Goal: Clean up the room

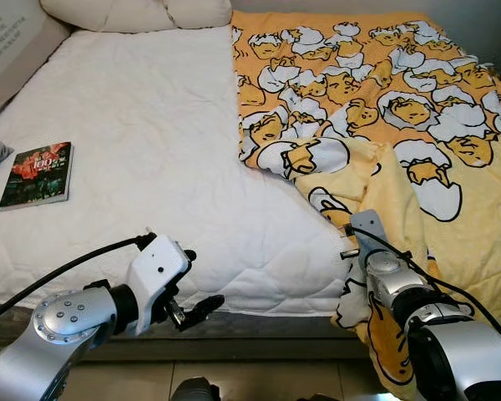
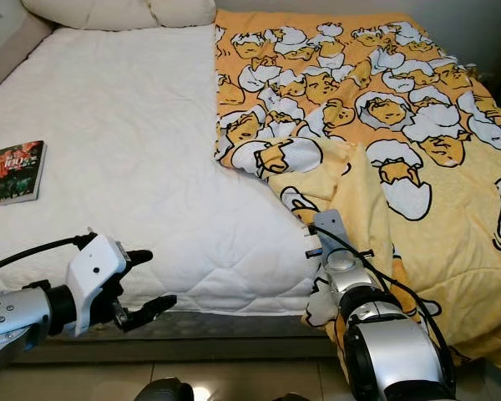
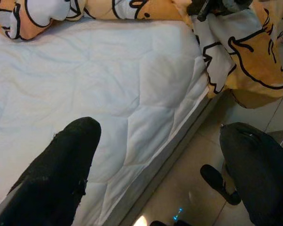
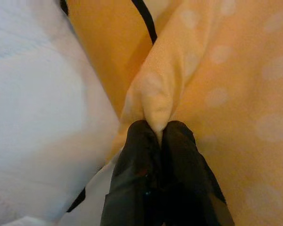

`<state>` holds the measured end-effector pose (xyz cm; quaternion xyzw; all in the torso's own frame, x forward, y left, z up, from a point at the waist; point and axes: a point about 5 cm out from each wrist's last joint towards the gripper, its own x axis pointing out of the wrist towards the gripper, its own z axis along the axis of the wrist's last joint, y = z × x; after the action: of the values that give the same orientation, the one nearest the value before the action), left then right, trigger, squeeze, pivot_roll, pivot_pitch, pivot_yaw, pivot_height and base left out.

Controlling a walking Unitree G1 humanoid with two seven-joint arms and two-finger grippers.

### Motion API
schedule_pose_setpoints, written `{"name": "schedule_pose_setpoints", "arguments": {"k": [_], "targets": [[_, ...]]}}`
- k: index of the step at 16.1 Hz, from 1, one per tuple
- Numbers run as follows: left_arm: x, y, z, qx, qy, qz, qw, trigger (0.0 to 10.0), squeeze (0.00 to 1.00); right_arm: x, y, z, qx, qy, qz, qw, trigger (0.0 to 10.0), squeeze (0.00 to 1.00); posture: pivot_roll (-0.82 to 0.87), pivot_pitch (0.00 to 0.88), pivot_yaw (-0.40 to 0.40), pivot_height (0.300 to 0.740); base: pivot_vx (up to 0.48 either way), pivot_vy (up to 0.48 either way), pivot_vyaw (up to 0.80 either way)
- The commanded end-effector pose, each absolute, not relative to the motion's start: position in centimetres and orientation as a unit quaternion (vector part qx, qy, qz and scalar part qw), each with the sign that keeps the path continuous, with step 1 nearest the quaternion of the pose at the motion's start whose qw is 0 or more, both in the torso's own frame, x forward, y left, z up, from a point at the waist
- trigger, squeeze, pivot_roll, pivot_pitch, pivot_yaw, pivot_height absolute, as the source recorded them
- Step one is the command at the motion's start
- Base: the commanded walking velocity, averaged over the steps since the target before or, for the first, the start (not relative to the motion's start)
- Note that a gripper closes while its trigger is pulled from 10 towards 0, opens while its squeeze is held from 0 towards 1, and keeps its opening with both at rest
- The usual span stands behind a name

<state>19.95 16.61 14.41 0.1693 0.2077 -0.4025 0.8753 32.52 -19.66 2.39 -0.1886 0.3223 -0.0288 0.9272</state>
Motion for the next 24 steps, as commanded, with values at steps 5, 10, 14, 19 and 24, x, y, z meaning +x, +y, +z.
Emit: {"name": "schedule_pose_setpoints", "arguments": {"k": [5, 10, 14, 19, 24], "targets": [[21.0, 16.3, 14.1, 0.17, 0.196, -0.396, 0.881, 10.0, 0.44, 31.6, -18.3, 2.3, -0.051, 0.26, 0.187, 0.946, 0.0, 0.0, 0.16, 0.0, 0.016, 0.74, 0.0, 0.0, 0.0], [21.7, 15.7, 14.0, 0.173, 0.187, -0.412, 0.875, 10.0, 0.44, 23.2, -18.6, 0.9, 0.03, 0.283, 0.516, 0.808, 0.0, 0.0, 0.13, 0.0, 0.035, 0.74, 0.0, 0.0, 0.0], [21.3, 15.6, 13.8, 0.17, 0.192, -0.419, 0.871, 10.0, 0.44, 14.8, -21.7, -2.6, 0.017, 0.411, 0.634, 0.655, 0.0, 0.0, 0.15, 0.0, 0.037, 0.74, 0.0, 0.0, 0.0], [21.4, 15.8, 13.8, 0.173, 0.194, -0.423, 0.868, 10.0, 0.44, 15.2, -19.7, -2.4, -0.018, 0.373, 0.617, 0.692, 10.0, 0.0, 0.15, 0.0, 0.034, 0.74, 0.0, 0.0, 0.0], [21.3, 15.8, 13.9, 0.175, 0.196, -0.424, 0.867, 10.0, 0.44, 18.1, -17.4, -0.4, 0.037, 0.33, 0.593, 0.733, 10.0, 1.0, 0.16, 0.0, 0.03, 0.74, 0.0, 0.0, 0.0]]}}
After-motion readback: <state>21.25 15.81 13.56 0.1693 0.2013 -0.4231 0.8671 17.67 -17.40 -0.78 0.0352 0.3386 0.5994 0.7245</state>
